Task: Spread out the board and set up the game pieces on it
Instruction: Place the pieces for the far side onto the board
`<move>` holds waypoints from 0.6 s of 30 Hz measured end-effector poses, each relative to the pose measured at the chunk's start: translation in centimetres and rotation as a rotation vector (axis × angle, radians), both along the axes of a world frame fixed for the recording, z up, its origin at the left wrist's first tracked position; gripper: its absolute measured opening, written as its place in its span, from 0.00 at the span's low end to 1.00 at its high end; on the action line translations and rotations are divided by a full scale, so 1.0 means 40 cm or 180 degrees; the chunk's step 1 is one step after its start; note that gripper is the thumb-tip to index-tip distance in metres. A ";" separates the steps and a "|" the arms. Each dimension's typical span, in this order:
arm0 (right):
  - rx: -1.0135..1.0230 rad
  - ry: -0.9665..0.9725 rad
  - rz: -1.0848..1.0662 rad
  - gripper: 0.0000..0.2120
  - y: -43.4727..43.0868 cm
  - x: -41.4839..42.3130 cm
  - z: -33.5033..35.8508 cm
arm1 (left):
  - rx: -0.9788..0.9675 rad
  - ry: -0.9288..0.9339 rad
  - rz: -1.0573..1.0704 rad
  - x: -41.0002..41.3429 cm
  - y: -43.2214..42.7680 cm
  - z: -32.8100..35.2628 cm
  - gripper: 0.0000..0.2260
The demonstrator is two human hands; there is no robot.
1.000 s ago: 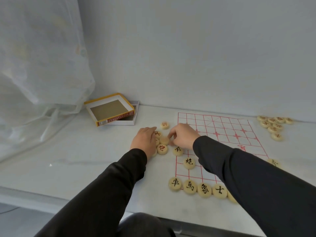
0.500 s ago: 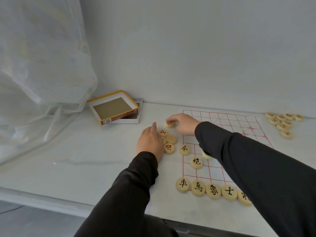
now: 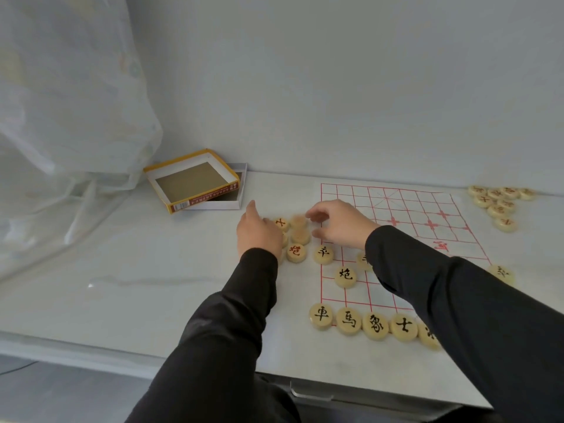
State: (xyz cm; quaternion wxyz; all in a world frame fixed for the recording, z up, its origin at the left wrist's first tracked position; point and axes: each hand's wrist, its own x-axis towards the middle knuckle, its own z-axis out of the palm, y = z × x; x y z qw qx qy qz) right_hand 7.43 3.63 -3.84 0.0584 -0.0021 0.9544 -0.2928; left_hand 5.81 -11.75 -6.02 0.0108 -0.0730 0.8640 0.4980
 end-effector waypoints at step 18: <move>0.0948 -0.0210 0.0425 0.15 -0.075 -0.025 0.042 | -0.1271 -0.0200 -0.0942 0.012 -0.040 0.081 0.24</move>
